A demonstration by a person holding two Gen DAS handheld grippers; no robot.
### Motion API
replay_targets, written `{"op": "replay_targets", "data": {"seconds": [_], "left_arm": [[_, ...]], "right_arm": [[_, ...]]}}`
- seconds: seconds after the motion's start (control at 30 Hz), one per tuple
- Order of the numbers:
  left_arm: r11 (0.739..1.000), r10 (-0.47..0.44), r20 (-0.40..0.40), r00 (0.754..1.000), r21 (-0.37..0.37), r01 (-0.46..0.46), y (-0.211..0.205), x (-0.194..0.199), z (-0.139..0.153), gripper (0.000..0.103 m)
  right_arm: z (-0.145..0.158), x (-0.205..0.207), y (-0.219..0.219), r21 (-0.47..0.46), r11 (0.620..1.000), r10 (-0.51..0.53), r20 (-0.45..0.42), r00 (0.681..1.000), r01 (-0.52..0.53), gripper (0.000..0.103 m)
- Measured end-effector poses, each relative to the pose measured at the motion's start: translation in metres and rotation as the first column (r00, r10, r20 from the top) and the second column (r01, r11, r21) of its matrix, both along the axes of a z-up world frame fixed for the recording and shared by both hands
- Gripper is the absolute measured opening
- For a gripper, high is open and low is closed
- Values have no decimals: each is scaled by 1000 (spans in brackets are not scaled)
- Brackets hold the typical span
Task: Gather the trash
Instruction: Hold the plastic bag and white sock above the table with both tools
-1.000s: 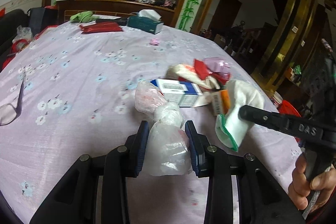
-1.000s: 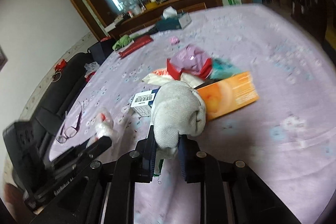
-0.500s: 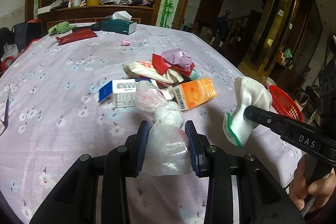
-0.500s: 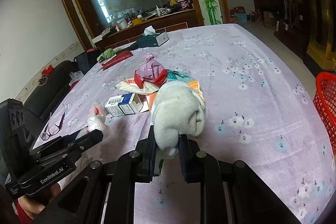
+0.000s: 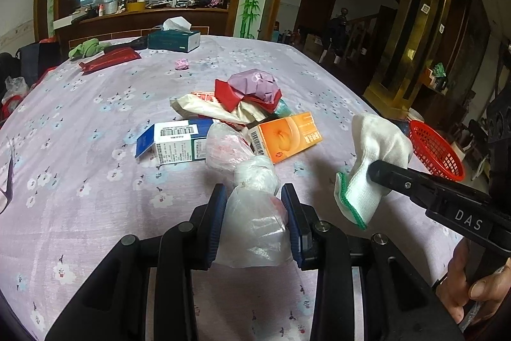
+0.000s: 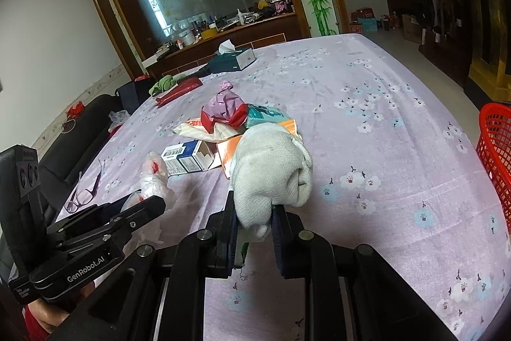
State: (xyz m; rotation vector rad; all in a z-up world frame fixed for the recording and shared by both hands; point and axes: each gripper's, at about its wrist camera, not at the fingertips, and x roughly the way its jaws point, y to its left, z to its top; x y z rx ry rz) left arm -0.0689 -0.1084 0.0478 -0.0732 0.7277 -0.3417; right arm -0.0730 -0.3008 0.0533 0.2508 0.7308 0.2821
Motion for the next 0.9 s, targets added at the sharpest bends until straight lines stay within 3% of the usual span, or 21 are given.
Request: {"op": "replay_targets", "data": {"seconds": [0.9], "left_arm": [[1000, -27, 2, 1000, -9, 27, -3, -5, 4, 34]], "right_arm": [[0, -2, 0, 1, 1000, -4, -6, 1000, 4, 20]]}}
